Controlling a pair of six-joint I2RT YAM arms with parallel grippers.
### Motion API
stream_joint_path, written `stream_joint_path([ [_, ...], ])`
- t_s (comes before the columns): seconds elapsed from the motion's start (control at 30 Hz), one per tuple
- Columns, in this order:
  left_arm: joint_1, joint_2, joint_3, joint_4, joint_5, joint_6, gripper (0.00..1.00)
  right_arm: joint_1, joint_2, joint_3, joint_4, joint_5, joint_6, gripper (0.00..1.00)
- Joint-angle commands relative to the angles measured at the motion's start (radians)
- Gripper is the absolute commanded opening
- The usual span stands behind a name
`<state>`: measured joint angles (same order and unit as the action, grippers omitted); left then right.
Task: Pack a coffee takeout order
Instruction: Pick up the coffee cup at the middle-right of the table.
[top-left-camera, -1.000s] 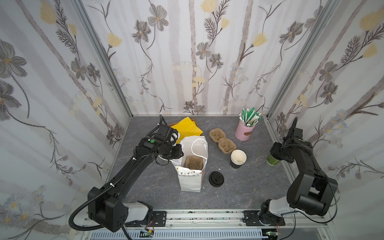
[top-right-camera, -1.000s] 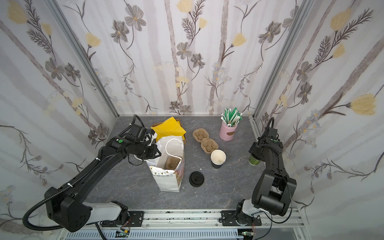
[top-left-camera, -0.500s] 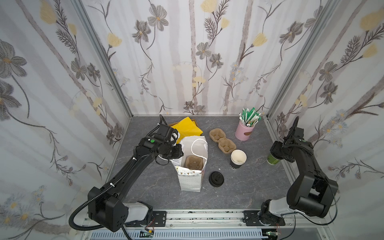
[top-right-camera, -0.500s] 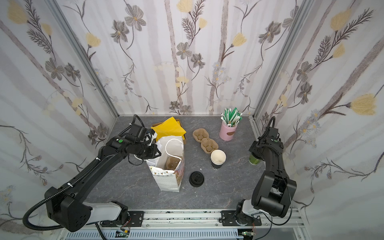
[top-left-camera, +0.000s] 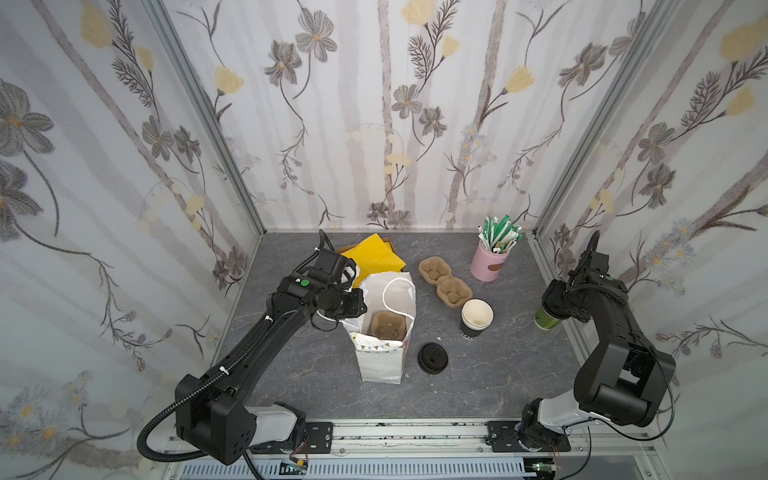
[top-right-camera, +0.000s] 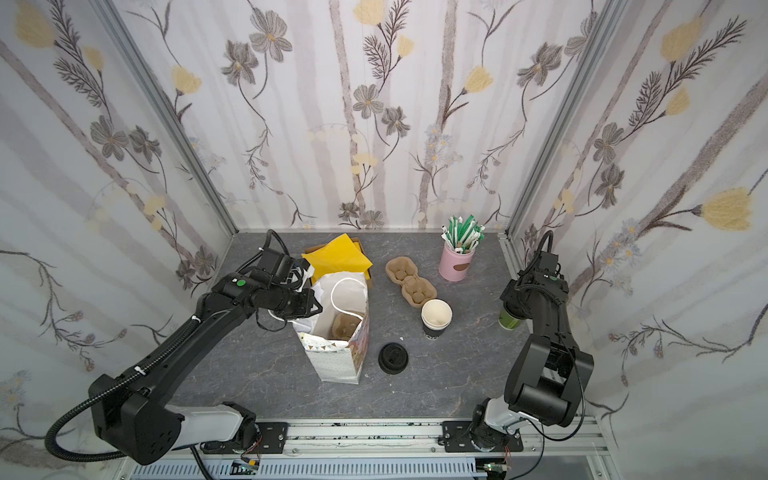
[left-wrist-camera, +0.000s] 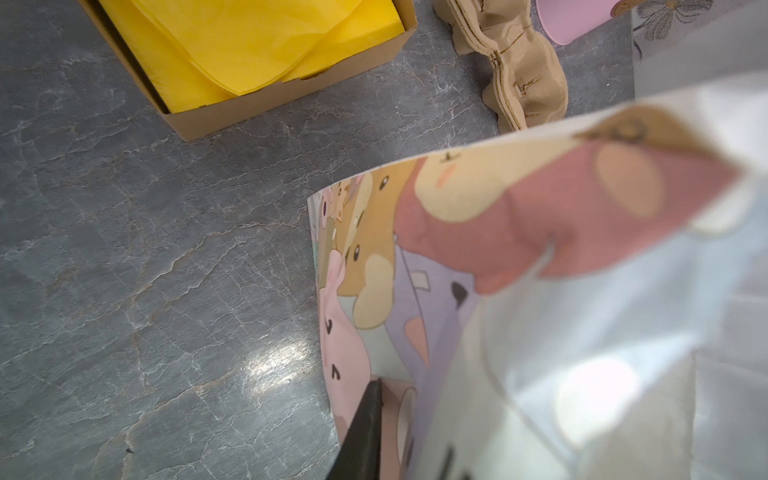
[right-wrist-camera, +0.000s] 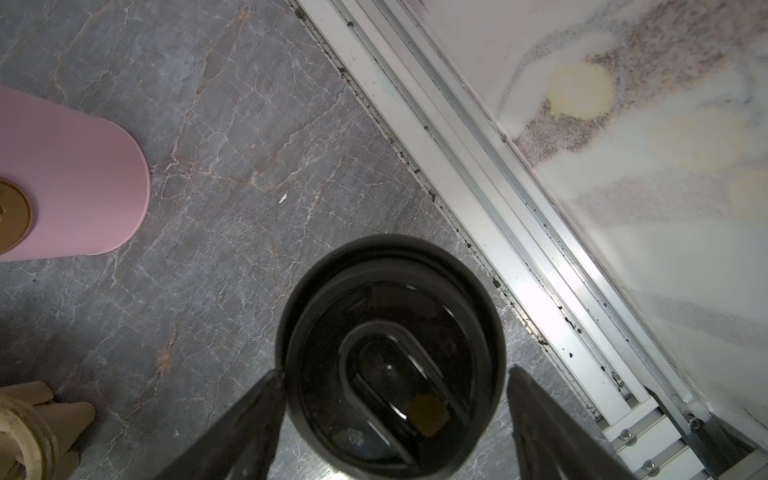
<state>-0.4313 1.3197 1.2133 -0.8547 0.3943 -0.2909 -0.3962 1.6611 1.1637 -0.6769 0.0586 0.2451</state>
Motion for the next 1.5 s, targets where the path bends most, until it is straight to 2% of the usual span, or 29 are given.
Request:
stream_joint_path([
  [0.0,0.0,-0.002,-0.002,-0.003,-0.01,-0.002,0.15,-0.002,0.018,0.011,0.033,-0.01,-0.009,0.82],
  [0.27,0.001,0.007,0.008,-0.003,-0.013,-0.001,0.15,-0.004,0.015,-0.009,0.03,-0.022,-0.01,0.81],
  [0.67,0.0,0.023,0.032,-0.004,-0.018,0.0,0.14,-0.006,-0.001,-0.033,0.02,-0.022,-0.025,0.67],
  [1.17,0.0,0.014,0.029,-0.003,-0.014,-0.012,0.14,0.001,-0.115,-0.131,0.022,-0.133,-0.03,0.66],
  [1.47,-0.001,-0.004,0.006,0.0,-0.016,-0.01,0.14,0.045,-0.134,-0.148,0.007,-0.1,-0.041,0.65],
])
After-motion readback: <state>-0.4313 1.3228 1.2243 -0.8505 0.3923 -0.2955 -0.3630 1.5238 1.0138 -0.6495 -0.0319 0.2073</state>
